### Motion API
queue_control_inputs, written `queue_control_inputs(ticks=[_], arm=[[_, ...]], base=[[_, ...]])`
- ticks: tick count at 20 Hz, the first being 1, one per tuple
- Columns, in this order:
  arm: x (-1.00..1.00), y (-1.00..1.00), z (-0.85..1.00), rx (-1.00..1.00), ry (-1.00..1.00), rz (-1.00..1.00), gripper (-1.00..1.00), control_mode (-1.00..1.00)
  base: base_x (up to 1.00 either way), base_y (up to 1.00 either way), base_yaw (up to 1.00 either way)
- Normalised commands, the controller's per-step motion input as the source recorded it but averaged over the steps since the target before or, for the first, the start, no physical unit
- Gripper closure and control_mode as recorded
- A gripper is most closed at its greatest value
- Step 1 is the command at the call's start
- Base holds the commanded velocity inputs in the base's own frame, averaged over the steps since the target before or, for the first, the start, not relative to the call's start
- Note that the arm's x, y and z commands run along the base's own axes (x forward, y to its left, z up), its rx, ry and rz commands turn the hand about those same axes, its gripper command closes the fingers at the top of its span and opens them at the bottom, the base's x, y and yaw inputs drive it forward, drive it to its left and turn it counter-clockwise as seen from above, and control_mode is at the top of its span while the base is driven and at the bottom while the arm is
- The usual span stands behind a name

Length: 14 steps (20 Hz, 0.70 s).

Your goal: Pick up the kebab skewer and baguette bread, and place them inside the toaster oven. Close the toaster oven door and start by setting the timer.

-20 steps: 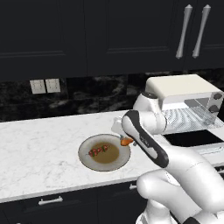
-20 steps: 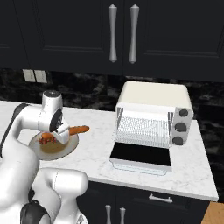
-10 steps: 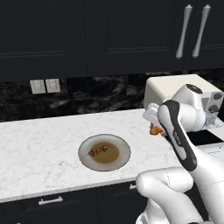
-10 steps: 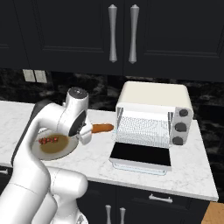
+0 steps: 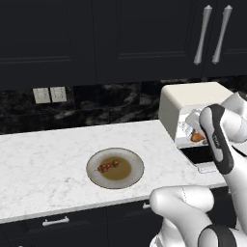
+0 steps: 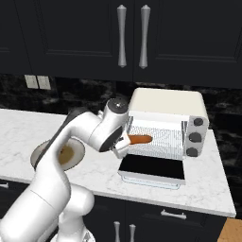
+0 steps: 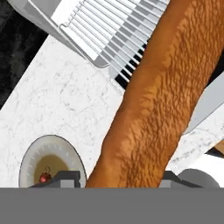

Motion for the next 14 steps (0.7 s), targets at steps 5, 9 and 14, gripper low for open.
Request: queue_control_inputs(ticks=[5, 9, 14], arm=[[0.56, -0.78, 0.12, 0.0, -0.08, -0.01, 1.0, -1.0], [0.58, -0.74, 0.0, 0.02, -0.03, 0.0, 1.0, -1.0], [0.28, -0.21, -0.01, 0.13, -0.01, -0.04, 1.0, -1.0]], base=[[0.0, 0.0, 0.0], [0.0, 0.0, 0.0], [0.0, 0.0, 0.0]])
